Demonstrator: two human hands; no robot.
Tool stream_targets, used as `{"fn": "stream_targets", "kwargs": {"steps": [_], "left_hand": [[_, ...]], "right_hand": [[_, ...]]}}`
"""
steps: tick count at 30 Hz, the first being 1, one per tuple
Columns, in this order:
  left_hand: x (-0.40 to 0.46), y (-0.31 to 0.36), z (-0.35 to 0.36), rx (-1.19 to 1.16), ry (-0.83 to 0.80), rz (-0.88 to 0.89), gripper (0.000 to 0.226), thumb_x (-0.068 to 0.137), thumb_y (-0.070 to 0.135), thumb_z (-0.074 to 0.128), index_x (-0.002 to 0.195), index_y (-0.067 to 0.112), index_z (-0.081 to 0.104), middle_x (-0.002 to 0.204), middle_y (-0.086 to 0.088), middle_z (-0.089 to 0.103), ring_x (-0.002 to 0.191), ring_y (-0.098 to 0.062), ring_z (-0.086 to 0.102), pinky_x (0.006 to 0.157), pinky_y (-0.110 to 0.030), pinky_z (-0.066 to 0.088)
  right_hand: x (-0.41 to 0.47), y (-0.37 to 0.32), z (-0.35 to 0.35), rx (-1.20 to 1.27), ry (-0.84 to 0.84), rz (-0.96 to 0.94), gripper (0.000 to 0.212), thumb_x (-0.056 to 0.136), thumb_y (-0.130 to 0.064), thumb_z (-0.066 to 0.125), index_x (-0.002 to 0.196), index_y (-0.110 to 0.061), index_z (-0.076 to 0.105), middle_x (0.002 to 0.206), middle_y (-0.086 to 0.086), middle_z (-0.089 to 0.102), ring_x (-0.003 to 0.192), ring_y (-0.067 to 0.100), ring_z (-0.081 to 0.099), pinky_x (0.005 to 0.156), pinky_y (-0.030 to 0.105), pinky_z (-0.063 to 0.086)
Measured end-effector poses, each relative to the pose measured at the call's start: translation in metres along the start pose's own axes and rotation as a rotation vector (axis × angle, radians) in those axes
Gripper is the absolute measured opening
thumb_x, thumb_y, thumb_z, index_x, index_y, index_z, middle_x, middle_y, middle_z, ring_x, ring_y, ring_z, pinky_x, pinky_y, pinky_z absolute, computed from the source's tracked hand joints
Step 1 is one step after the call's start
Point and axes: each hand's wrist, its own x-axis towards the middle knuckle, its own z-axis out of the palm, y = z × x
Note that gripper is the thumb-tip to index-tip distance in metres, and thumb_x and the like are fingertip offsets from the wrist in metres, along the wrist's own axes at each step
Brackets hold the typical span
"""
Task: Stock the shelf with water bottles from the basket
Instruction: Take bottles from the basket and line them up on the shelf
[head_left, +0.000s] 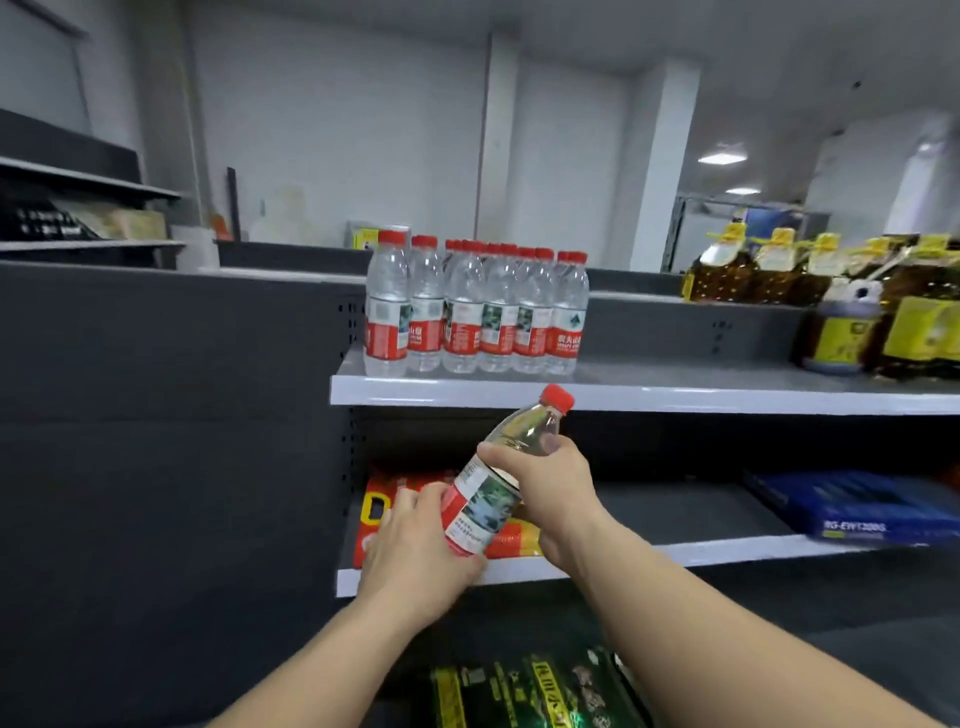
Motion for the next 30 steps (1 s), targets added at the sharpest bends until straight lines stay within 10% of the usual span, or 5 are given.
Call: {"fn": "stream_targets", "kwargs": {"steps": [15,30], "left_hand": [[0.162,0.07,-0.034,-0.143,0.256,0.018,0.064,0.075,0.044,0.075,0.13,0.025,0.048,0.123,0.007,0.056,0.115,-0.013,0.054,0.094,-0.031,0.046],[0.257,0.027,-0.009,-0.24,0.286,-0.146,0.05,0.077,0.026,0.073,0.124,0.031,0.057,0.115,0.011,0.068,0.111,-0.01,0.062,0.096,-0.032,0.05]], "right_hand": [[0.14,-0.136,0.011,-0.13,-0.146,-0.322,0.049,0.076,-0.016,0.084,0.097,-0.024,0.04,0.087,-0.004,0.06,0.075,0.012,0.064,0.058,0.026,0.048],[0.262,-0.105,0.094,-0.479,-0.132,-0.42,0.094,0.071,-0.035,0.088,0.148,-0.014,0.038,0.146,0.008,0.046,0.133,0.028,0.047,0.106,0.041,0.045]]}}
